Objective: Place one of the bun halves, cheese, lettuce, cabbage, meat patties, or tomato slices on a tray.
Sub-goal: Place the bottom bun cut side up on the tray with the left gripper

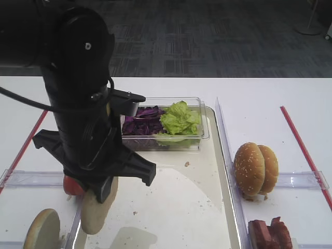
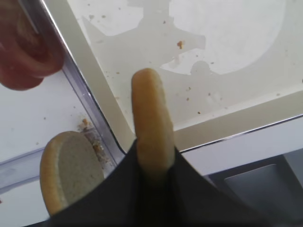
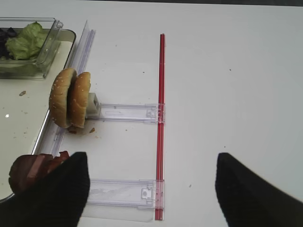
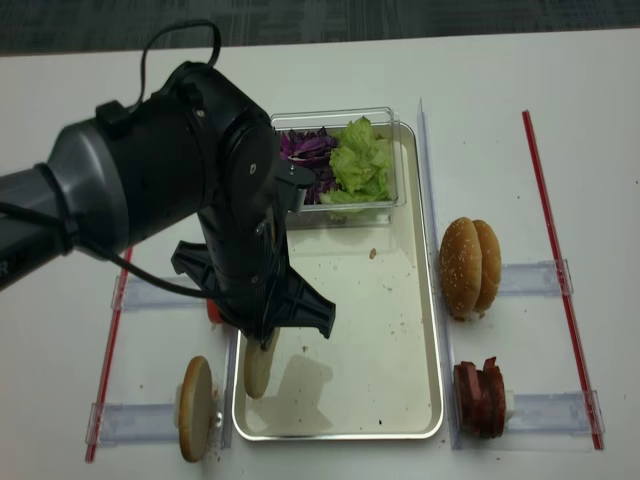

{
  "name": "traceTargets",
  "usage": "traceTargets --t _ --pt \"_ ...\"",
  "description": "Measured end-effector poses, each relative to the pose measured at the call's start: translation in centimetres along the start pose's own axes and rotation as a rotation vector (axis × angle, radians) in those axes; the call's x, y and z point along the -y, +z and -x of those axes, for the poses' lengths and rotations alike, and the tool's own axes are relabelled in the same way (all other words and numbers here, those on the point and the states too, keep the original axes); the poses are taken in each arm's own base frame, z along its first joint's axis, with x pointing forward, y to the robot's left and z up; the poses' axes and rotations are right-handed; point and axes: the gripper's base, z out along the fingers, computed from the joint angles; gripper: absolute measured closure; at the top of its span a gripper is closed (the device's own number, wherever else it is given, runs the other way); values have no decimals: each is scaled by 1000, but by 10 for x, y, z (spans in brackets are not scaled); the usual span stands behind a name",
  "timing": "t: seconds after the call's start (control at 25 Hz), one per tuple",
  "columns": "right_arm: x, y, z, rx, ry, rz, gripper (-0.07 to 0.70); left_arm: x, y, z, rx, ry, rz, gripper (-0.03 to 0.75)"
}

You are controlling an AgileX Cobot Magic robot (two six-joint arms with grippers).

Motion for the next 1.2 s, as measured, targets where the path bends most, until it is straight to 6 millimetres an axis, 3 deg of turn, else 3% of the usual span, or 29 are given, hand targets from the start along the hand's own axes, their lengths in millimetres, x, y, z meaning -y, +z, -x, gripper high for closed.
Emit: traceTargets --t 0.36,0.88,1.2 --pt "0 0 0 0 0 0 61 3 1 -1 -27 115 -66 680" --pt "0 0 0 0 0 0 61 -22 -4 20 5 137 -442 680" --pt "0 0 0 0 3 0 61 -23 26 39 -49 192 -626 681"
